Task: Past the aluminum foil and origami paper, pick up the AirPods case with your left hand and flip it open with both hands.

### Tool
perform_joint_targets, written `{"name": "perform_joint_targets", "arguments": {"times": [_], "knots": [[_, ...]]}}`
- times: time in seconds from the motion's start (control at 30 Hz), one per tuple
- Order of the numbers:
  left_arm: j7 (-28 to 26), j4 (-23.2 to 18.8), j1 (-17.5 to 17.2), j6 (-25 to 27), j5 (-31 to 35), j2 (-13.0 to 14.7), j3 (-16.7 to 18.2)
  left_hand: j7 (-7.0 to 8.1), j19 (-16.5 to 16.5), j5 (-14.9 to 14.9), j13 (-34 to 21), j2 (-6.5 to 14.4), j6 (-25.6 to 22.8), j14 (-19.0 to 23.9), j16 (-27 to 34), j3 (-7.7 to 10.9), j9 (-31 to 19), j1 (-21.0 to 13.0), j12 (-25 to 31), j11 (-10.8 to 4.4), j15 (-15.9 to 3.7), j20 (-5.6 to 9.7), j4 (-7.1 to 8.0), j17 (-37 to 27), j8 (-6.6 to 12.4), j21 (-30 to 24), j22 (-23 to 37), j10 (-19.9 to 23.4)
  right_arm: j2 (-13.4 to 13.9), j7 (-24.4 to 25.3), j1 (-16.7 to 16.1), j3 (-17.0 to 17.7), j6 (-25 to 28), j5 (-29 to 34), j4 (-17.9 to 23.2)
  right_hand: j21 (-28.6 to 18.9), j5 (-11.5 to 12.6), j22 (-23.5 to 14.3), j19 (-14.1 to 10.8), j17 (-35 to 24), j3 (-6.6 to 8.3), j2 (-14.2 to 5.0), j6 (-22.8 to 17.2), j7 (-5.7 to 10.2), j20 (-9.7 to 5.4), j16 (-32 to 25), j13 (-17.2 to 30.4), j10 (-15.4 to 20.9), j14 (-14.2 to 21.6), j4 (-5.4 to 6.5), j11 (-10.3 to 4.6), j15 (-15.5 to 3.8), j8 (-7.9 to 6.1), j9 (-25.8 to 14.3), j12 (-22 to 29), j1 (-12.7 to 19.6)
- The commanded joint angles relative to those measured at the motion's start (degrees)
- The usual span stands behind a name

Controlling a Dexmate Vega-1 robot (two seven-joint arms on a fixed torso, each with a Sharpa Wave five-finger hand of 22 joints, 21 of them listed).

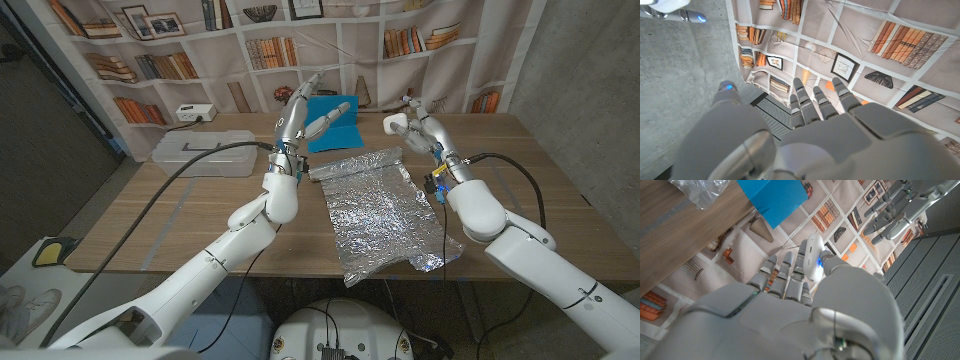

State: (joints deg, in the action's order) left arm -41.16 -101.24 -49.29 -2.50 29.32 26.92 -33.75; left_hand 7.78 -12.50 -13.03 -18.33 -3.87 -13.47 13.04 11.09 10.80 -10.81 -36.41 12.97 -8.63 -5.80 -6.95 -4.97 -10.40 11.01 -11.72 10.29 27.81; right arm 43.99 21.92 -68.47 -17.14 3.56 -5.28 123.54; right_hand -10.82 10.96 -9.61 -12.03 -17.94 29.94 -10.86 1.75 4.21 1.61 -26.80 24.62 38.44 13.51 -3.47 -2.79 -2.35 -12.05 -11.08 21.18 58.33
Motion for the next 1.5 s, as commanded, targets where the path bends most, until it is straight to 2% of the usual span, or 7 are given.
{"name": "perform_joint_targets", "arguments": {"times": [0.03, 0.33, 0.4, 0.6, 0.8, 1.4, 1.5], "knots": [[0.45, -1.23, 0.53, 2.62, 3.33, 1.35, -1.03, 0.20, -0.25, -0.87, -0.19, -0.63, 0.67, 0.35, 0.39, -0.11, -0.24, -0.95, 0.27, -0.68, 0.02, 0.12, -0.61, -0.15, -0.17, -0.17, 0.07, -0.10, -0.17, -0.40, -0.29, -0.01, -1.02, 2.10, -0.39, -0.26, 0.32, -0.06, -0.13, -0.17, 0.00, -0.75, -0.06, 0.82, -0.17, 0.01, 0.34, 8.33, -0.21, 0.26, -8.60, -8.66, 0.23, -0.06, 0.11, 0.12], [0.71, -1.48, 1.15, 3.53, 3.98, 1.63, -1.24, 0.51, -0.39, -1.54, -0.17, -1.16, 1.99, 0.44, 0.33, -0.43, -0.27, -1.55, 0.31, -0.68, -0.21, 0.34, -0.97, -0.17, -0.43, -0.15, 0.09, -0.17, -0.07, -0.72, -0.64, 0.20, -1.57, 3.29, -0.14, -0.26, 0.29, -0.07, -0.13, -0.19, 0.01, -0.75, -0.29, 1.40, -0.20, -0.09, 0.59, 8.24, -0.26, 0.37, -8.85, -8.70, 0.21, -0.07, 0.11, 0.13], [0.95, -1.43, 1.28, 3.62, 3.99, 1.63, -1.43, 0.78, -0.45, -1.72, -0.16, -1.22, 1.96, 0.60, 0.37, -0.49, -0.29, -1.72, 0.40, -0.92, -0.58, 0.95, -1.04, -0.18, -0.33, -0.15, 0.10, 0.02, -0.24, -0.65, -0.66, 0.08, -1.95, 3.64, -0.21, -0.25, 0.29, -0.07, -0.11, -0.18, 0.02, -0.74, -0.36, 1.44, -0.21, -0.08, 0.66, 8.18, -0.28, 0.41, -8.80, -8.69, 0.20, -0.07, 0.10, 0.12], [0.05, -0.29, 1.35, 2.98, 4.04, 1.11, -2.18, 0.23, -0.30, -2.18, -0.12, -1.28, 2.88, 0.44, 0.25, -0.64, -0.31, -2.05, 0.30, -0.63, -0.64, 1.27, -1.14, -0.21, -0.47, -0.04, 0.11, -0.32, -0.72, -0.14, -0.59, -0.82, -2.09, 5.89, 0.22, -0.51, 0.26, -0.09, -0.81, -0.27, -0.02, -0.82, -0.69, 1.71, -0.13, -0.18, 0.86, 8.18, -0.41, 0.61, -8.77, -9.19, 0.13, -0.08, 0.13, 0.05], [-0.75, 0.33, 1.86, 2.93, 5.52, 1.06, -3.00, 0.45, -0.46, -3.54, -0.10, -1.82, 9.00, 0.44, 0.18, -1.61, -0.30, -2.04, -0.05, -0.45, -1.27, 1.64, -0.98, -0.35, -1.45, -0.01, 0.13, -1.57, -1.28, -0.20, -0.20, -1.34, -1.23, 6.91, 0.88, -0.76, 0.29, -0.12, -1.58, -0.07, 0.22, -0.70, -0.84, 1.95, 1.33, -0.16, 1.15, 8.06, -0.16, 0.53, -8.83, -9.11, 0.17, -0.09, 0.12, 0.24], [0.04, 1.60, 3.47, 2.37, 6.68, 0.58, -4.93, -0.16, -0.33, -4.65, -0.09, -1.84, 10.86, -0.28, -0.14, -2.04, -0.29, -2.66, -0.47, -0.47, -1.03, 2.15, -1.06, -0.35, -0.95, 0.11, 0.13, -3.13, -1.47, -0.31, -0.04, -1.58, 2.70, 9.19, 2.99, -0.56, 0.25, -0.13, -1.44, -0.03, 0.21, -0.61, -1.09, 1.91, 1.24, -0.20, 1.56, 8.16, -0.31, 0.56, -8.95, -9.22, 0.20, -0.10, 0.24, 0.32], [0.35, 1.76, 3.69, 2.30, 6.61, 0.52, -5.10, -0.21, -0.28, -4.81, -0.09, -1.82, 11.02, -0.35, -0.16, -2.09, -0.29, -2.78, -0.46, -0.53, -1.00, 2.15, -1.09, -0.35, -0.88, 0.14, 0.13, -3.21, -1.37, -0.46, -0.03, -1.63, 2.51, 9.25, 2.90, -0.50, 0.24, -0.13, -1.36, 0.01, 0.21, -0.62, -2.20, 2.60, 1.15, -0.17, 1.69, 8.11, -0.37, 0.61, -9.00, -9.27, -0.18, -0.11, 0.23, 0.29]]}}
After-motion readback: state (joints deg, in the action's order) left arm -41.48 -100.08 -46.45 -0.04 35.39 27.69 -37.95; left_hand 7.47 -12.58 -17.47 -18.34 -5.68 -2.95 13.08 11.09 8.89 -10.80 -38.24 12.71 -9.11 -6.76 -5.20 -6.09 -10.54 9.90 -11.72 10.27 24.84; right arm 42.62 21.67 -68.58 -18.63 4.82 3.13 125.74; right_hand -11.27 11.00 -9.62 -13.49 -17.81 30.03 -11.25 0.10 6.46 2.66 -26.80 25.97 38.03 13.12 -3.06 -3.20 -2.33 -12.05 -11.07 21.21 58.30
